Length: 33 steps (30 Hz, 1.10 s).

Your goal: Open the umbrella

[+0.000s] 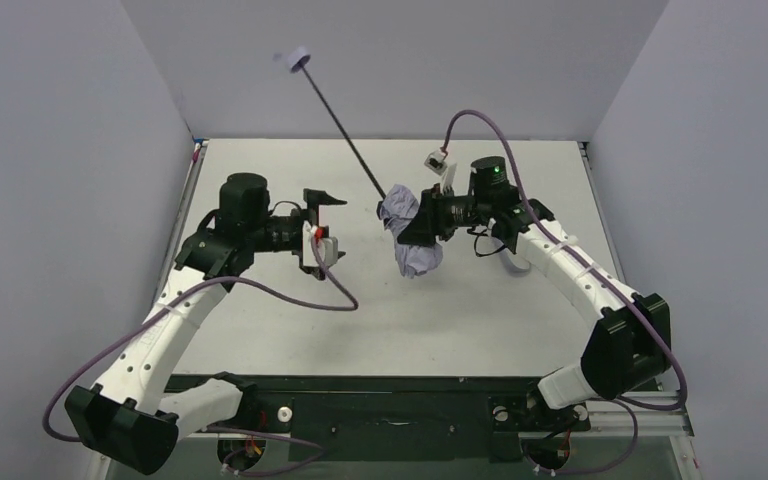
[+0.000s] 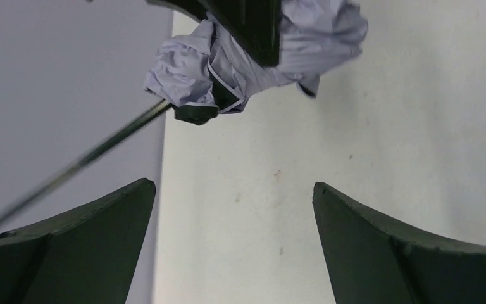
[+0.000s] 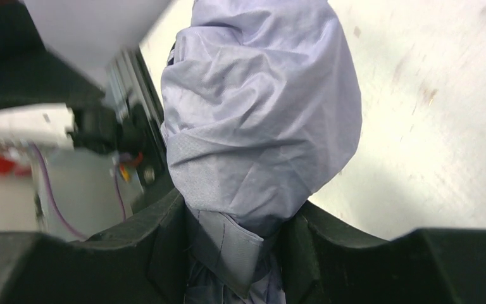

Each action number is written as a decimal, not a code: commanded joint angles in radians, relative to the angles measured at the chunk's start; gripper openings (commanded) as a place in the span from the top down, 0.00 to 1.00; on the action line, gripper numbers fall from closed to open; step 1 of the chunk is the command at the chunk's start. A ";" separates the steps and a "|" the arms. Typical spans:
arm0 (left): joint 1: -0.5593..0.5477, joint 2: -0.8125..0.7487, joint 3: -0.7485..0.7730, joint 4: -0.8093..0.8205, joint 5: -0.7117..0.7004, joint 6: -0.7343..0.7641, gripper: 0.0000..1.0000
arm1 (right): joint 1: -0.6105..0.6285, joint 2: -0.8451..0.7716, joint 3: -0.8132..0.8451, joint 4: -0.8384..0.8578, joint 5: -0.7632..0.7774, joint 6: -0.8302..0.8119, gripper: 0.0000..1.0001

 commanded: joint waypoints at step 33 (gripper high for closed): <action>-0.132 0.230 0.052 0.928 -0.331 -2.108 0.41 | 0.156 -0.223 -0.037 0.498 0.277 0.203 0.89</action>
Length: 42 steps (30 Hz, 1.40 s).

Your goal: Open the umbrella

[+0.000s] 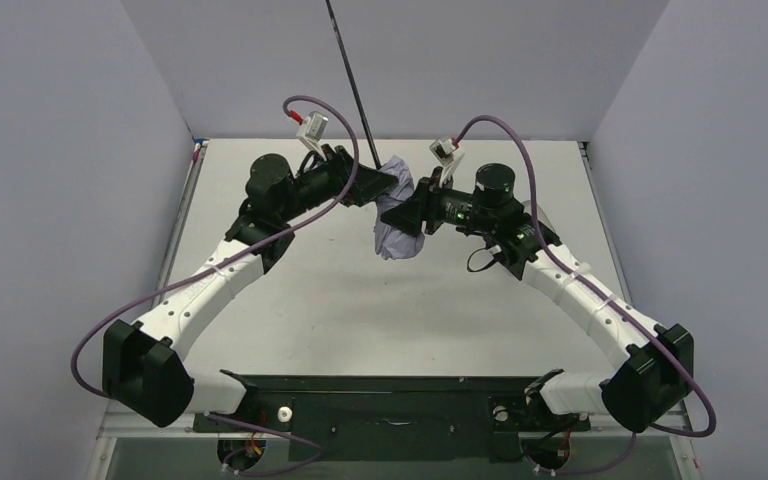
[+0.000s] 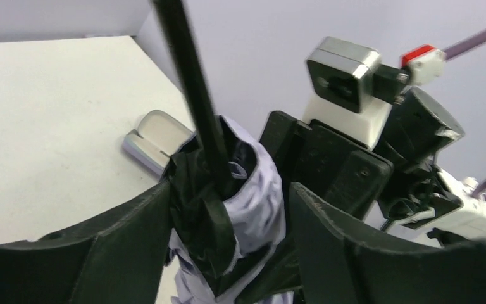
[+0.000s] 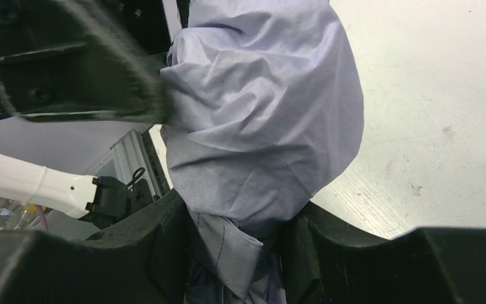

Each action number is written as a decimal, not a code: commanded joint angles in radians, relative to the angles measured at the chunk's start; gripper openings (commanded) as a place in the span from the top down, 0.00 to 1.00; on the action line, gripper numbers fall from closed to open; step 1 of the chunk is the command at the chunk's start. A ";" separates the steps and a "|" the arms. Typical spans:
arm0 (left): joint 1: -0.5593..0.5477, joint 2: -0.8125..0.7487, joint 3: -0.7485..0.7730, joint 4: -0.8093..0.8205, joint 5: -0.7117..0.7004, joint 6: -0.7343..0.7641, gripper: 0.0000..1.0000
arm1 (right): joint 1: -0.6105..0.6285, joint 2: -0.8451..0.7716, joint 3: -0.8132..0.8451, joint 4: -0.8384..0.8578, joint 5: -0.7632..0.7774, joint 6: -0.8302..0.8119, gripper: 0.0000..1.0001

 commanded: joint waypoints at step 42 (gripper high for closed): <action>0.079 0.075 0.121 0.192 0.146 -0.181 1.00 | -0.130 -0.078 0.163 -0.231 -0.162 0.018 0.67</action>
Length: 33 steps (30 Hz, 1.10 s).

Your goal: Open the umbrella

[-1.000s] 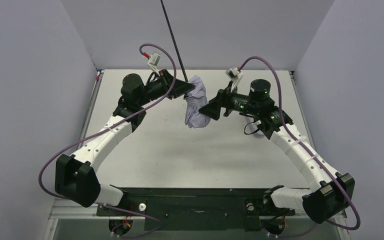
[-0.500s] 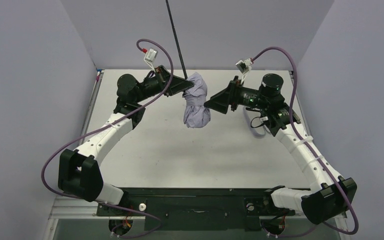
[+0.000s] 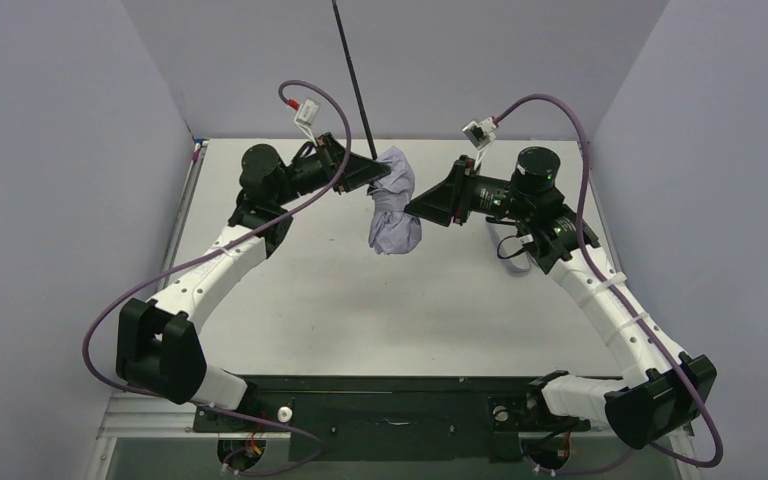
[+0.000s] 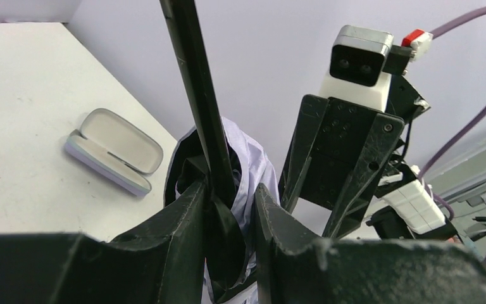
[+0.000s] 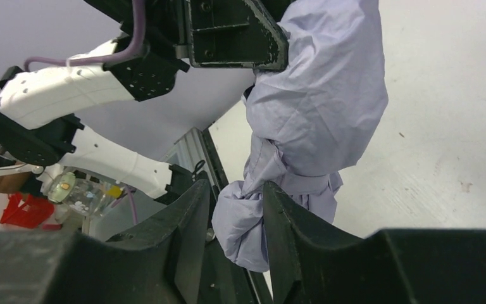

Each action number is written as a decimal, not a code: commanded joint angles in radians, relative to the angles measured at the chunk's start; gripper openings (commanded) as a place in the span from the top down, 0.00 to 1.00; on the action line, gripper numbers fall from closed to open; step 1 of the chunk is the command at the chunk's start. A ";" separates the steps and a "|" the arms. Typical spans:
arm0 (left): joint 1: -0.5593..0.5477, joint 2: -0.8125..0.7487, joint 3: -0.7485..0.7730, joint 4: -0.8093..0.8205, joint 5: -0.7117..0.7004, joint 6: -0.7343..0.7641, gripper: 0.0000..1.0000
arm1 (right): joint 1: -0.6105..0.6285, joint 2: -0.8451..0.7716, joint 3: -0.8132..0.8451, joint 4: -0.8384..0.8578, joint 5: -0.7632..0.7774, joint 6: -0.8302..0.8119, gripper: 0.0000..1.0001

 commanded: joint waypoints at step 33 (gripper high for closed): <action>-0.120 -0.074 0.117 -0.210 -0.327 0.243 1.00 | 0.086 0.043 0.087 -0.264 0.312 -0.261 0.74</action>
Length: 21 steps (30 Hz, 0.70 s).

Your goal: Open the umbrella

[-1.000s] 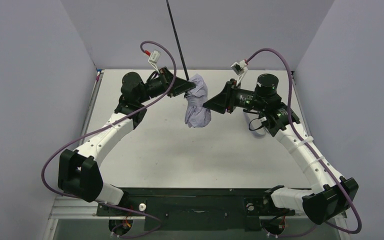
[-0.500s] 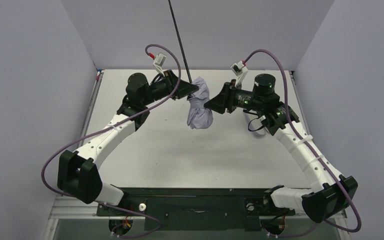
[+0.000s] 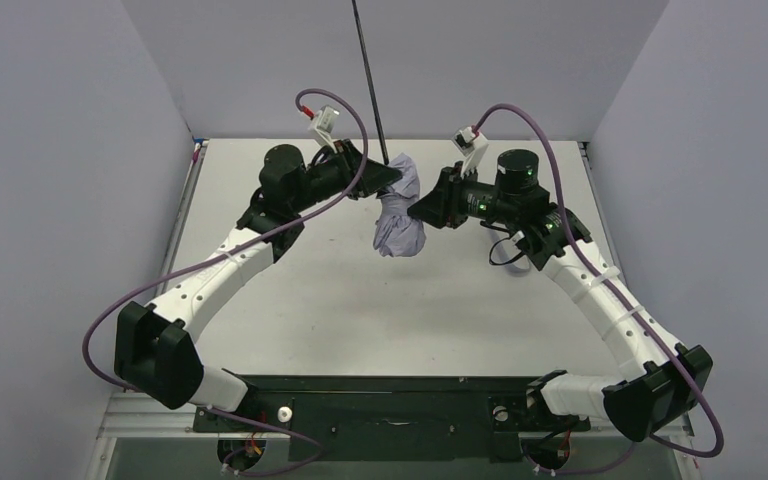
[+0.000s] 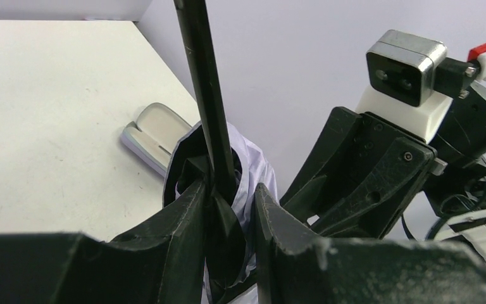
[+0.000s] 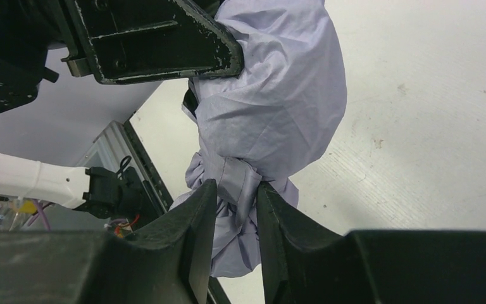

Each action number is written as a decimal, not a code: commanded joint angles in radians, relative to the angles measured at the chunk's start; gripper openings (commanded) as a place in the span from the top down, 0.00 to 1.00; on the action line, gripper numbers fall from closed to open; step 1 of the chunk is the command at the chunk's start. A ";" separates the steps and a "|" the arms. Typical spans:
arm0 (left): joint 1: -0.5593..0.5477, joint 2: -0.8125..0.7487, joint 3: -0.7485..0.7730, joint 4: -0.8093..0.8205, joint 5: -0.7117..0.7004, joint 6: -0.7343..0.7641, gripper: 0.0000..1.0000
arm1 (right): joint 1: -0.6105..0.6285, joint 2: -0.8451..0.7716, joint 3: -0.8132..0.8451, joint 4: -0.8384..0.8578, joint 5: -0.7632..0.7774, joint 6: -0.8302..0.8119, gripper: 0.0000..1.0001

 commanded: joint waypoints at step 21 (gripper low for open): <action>-0.160 -0.029 0.169 -0.254 -0.528 0.280 1.00 | 0.064 0.012 0.036 0.291 -0.122 0.100 1.00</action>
